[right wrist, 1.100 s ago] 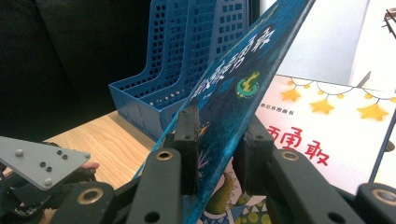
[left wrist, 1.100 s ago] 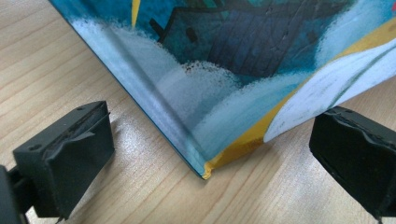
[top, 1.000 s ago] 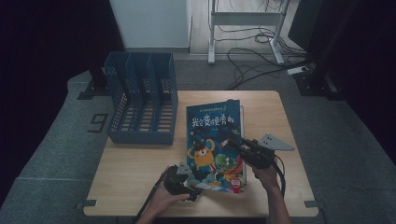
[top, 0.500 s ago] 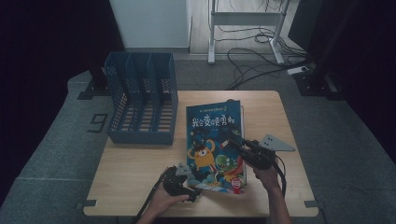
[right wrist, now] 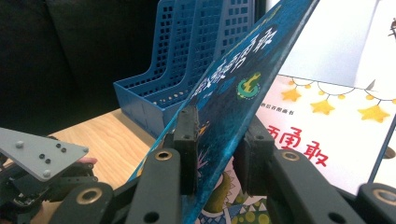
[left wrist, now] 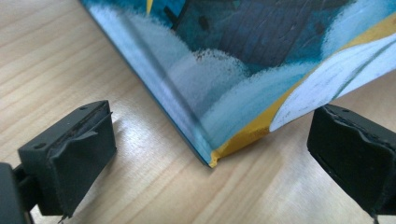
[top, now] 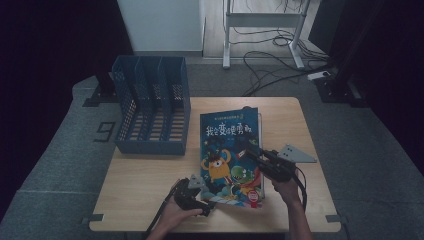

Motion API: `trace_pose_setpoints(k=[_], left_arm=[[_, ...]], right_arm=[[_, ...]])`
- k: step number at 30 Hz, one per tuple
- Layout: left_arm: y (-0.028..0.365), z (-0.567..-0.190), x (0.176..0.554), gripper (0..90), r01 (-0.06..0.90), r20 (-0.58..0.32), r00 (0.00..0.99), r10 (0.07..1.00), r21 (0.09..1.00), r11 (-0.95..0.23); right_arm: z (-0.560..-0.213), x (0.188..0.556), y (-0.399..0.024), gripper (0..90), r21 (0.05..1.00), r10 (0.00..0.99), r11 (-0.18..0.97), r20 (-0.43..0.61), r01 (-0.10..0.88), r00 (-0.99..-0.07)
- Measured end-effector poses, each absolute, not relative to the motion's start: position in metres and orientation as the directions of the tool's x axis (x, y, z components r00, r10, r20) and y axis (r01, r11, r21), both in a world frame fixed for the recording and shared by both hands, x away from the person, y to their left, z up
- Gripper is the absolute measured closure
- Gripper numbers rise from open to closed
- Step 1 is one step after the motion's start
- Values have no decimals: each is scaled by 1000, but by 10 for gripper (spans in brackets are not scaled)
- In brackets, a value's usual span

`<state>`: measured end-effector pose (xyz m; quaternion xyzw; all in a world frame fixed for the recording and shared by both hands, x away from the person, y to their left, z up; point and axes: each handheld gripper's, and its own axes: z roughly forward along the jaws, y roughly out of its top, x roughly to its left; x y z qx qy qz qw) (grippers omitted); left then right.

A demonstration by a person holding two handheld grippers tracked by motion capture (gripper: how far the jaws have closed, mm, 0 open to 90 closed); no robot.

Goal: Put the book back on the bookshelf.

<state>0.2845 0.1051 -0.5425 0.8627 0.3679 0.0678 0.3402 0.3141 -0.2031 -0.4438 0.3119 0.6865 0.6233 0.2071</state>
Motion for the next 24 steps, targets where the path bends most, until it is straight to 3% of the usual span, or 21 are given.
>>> trace_pose_setpoints(k=[10,24], left_arm=[[109,-543,296,11,598,-122,699,704,640,-483],[109,-543,293,22,595,-102,697,709,634,-494]], right_arm=[[-437,306,-198,714,994,687,47,42,102,-725],[-440,304,-202,730,994,674,37,54,107,-737]])
